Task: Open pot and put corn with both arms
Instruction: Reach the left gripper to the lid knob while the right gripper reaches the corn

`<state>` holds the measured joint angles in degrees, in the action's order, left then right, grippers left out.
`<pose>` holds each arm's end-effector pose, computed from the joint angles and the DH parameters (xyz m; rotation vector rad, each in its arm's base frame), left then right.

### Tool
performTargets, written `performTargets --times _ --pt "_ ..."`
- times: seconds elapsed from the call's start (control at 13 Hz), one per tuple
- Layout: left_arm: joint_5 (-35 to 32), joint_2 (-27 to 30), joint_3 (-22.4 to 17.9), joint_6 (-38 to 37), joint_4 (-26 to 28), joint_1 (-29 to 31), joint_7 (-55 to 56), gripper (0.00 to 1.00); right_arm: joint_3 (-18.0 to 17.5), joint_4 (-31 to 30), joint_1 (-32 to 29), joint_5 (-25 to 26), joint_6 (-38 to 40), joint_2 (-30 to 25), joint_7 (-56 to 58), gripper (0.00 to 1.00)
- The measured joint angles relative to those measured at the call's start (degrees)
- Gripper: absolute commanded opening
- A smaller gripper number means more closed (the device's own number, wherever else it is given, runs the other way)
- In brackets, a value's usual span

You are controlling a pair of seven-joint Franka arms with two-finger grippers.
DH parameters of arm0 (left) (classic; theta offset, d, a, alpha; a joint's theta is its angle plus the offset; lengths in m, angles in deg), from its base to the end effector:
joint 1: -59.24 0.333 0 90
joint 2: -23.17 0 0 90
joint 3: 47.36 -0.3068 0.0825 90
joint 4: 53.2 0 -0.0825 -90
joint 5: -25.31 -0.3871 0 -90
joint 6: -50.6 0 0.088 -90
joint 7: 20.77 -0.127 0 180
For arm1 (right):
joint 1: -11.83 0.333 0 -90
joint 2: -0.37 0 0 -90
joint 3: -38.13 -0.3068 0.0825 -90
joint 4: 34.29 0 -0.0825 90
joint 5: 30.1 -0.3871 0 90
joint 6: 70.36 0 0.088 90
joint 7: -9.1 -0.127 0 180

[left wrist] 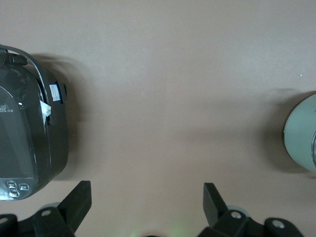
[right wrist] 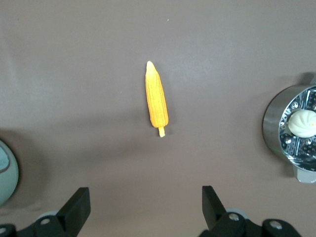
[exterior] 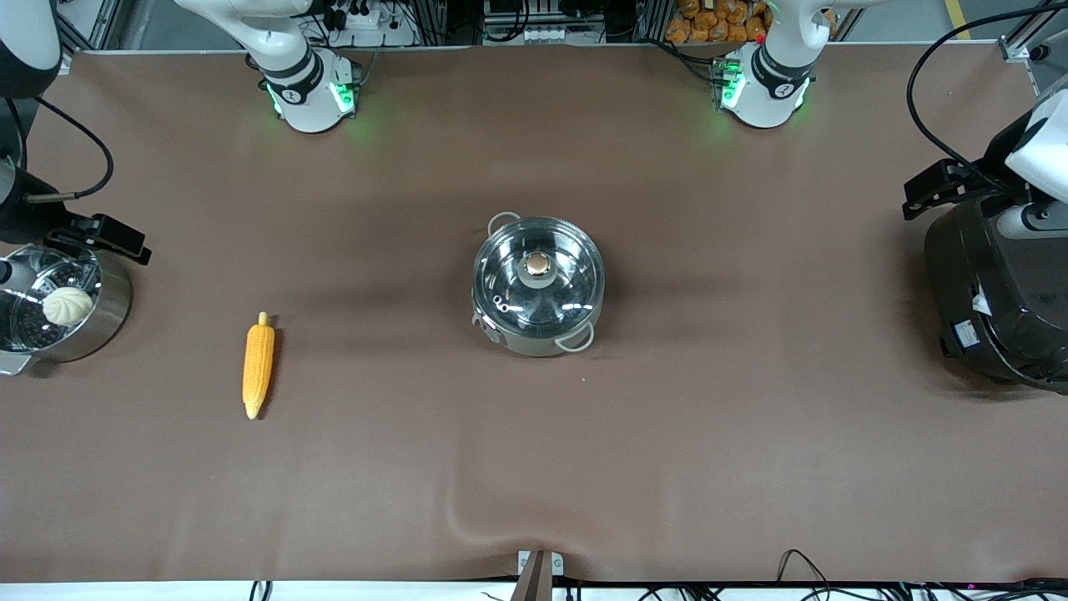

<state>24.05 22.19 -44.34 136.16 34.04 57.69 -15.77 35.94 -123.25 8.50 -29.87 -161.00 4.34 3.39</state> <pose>0.5526 -0.0410 0.6019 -3.1159 -0.0135 0.0693 0.5771 -0.0127 0.5656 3.1324 -0.1873 -0.0625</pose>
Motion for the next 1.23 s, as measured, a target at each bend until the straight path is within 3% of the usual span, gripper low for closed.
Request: performTargets --times 0.46,0.69,1.0,1.23 --pt "0.0 -0.3 0.5 -0.1 0.1 -0.8 -0.1 1.00 -0.8 2.8 0.0 0.0 3.3 -0.3 0.0 1.00" --pt "0.0 -2.6 3.1 0.0 0.2 -4.0 2.2 1.00 -0.8 2.8 0.0 0.0 3.3 -0.2 0.0 1.00" --pt "0.1 -8.5 6.4 5.2 -0.4 -15.1 22.3 1.00 -0.8 2.6 0.0 0.0 2.0 0.4 0.0 1.00" --pt "0.1 -15.3 6.6 9.1 -4.7 -24.0 38.4 1.00 -0.8 0.1 0.0 0.0 -3.8 2.2 2.5 1.00"
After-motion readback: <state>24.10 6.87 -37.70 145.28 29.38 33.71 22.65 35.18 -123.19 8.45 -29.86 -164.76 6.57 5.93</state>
